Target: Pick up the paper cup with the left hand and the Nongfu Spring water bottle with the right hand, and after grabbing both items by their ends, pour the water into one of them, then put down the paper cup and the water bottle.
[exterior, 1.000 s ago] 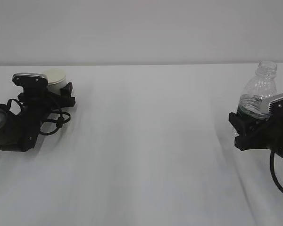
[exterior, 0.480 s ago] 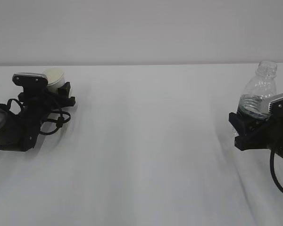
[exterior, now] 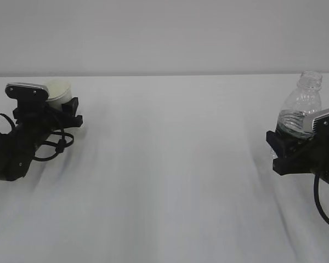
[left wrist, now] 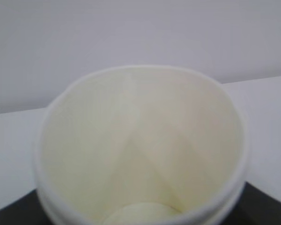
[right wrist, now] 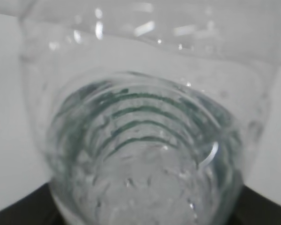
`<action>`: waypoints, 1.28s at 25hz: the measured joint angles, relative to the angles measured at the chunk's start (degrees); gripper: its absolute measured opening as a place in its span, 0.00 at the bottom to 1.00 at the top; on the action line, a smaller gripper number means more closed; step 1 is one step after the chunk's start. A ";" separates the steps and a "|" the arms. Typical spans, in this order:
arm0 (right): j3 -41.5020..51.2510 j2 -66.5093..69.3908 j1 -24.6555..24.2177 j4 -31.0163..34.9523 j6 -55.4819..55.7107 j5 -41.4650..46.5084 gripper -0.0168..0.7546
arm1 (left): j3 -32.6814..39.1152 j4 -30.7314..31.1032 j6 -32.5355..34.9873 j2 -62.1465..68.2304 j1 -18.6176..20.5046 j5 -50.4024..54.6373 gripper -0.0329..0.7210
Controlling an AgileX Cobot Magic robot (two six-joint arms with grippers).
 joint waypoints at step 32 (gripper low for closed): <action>3.00 -4.48 0.00 -4.09 2.98 0.33 0.56 | 15.84 39.84 -19.79 -14.42 -15.07 0.20 0.64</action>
